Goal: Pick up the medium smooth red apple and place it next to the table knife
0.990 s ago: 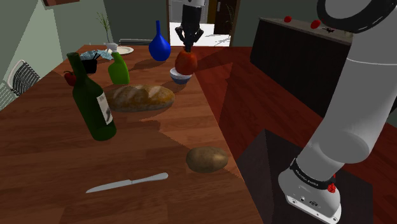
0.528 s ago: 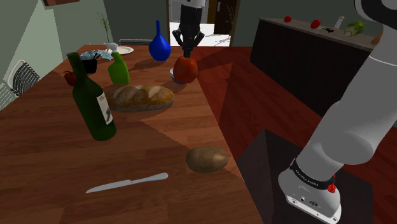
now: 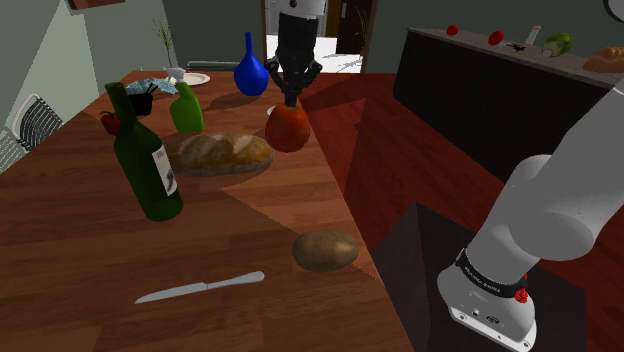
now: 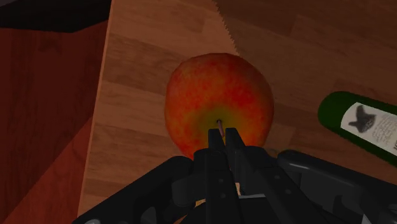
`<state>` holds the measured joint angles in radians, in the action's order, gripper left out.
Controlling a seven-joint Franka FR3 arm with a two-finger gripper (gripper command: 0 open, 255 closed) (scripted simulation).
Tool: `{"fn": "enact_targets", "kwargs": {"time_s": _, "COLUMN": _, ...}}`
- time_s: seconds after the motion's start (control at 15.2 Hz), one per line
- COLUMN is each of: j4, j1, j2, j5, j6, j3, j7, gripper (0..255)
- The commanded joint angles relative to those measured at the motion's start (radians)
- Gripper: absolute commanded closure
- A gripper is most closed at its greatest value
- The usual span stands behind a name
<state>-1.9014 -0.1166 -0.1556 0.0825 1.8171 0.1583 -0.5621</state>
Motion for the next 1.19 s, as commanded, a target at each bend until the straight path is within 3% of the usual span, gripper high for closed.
{"fn": "enact_targets", "kwargs": {"time_s": 0.0, "j4": -0.027, "j1": -0.019, "j2": -0.029, "j5": 0.006, "j6": 0.002, "j3": 0.025, "j7": -0.043, "gripper": 255}}
{"fn": "enact_targets", "kwargs": {"time_s": 0.53, "j4": -0.12, "j1": -0.094, "j2": -0.129, "j5": 0.041, "j6": 0.01, "j3": 0.131, "j7": -0.211, "gripper": 255}}
{"fn": "enact_targets", "kwargs": {"time_s": 1.12, "j4": -0.138, "j1": -0.175, "j2": -0.168, "j5": 0.077, "j6": 0.01, "j3": 0.272, "j7": -0.419, "gripper": 255}}
